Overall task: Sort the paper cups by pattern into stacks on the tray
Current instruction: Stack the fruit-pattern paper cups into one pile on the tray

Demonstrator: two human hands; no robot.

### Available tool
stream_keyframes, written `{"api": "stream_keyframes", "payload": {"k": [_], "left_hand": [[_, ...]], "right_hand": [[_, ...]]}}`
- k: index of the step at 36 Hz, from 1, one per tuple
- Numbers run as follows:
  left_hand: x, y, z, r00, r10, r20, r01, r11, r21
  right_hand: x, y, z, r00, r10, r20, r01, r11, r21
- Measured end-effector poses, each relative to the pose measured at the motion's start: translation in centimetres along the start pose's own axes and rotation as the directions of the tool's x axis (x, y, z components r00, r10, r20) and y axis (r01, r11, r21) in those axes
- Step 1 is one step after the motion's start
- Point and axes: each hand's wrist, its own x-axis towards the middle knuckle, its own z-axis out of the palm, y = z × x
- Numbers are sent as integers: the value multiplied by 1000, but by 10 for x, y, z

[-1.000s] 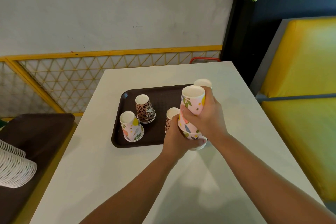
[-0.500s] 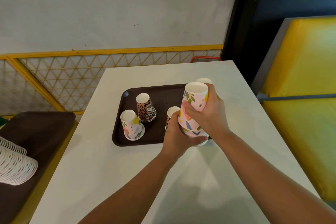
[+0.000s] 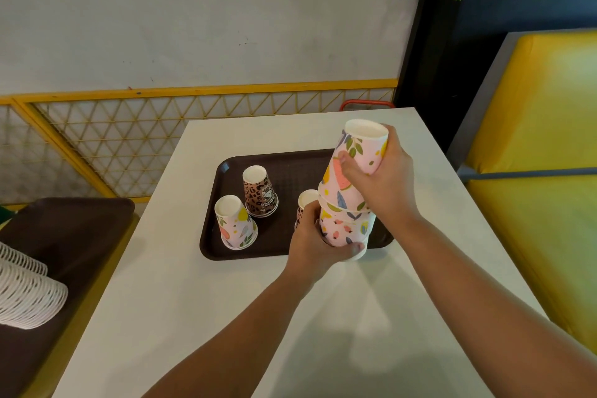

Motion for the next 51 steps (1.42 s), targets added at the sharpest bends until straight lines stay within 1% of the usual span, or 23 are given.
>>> {"api": "stream_keyframes", "payload": {"k": [4, 8, 11, 14, 20, 26, 28, 30, 32, 33, 35, 38, 41, 44, 47, 51], "left_hand": [[1, -4, -1, 1000, -1, -14, 1, 1000, 23], [1, -3, -4, 999, -32, -11, 33, 999, 18], [3, -2, -6, 999, -35, 2, 35, 999, 32], [4, -1, -7, 1000, -26, 7, 26, 999, 40], [7, 3, -6, 1000, -17, -7, 17, 1000, 22], [6, 6, -6, 1000, -7, -9, 7, 1000, 8], [7, 8, -5, 1000, -10, -18, 10, 1000, 6], [7, 10, -6, 1000, -6, -25, 6, 1000, 9], [9, 13, -7, 1000, 8, -30, -8, 1000, 5], [9, 14, -7, 999, 16, -33, -16, 1000, 5], [11, 16, -7, 999, 28, -42, -27, 1000, 12], [12, 18, -5, 998, 32, -59, -32, 999, -4], [11, 19, -3, 998, 43, -44, -44, 999, -19], [9, 20, 0, 997, 70, -23, -70, 997, -30], [6, 23, 2, 995, 95, -18, -95, 995, -8], [5, 23, 1, 988, 146, 49, -147, 989, 17]], "right_hand": [[15, -12, -11, 993, -14, -116, 24, 995, 92], [35, -21, -21, 971, -10, -241, 49, 986, 159], [47, -18, -25, 959, 7, -282, 43, 984, 173], [51, -10, -24, 958, 18, -286, 31, 985, 168], [39, 11, -8, 978, 42, -205, -21, 994, 104], [28, 28, 3, 994, 94, -50, -93, 996, 16], [24, 28, 2, 993, 106, -59, -106, 994, -1], [20, 25, 0, 990, 78, -120, -80, 997, -7], [14, 21, -2, 983, 1, -186, 2, 1000, 15], [11, 20, -2, 980, -34, -198, 41, 999, 30], [4, 17, -3, 984, -81, -161, 90, 995, 46], [-8, 14, -2, 993, -113, -36, 114, 993, 40], [-20, 13, 3, 995, -78, 62, 75, 996, 51], [-28, 15, 10, 993, 5, 119, -10, 999, 42], [-34, 19, 15, 991, 55, 123, -59, 998, 25], [-35, 21, 14, 996, 72, 60, -74, 996, 41]]}}
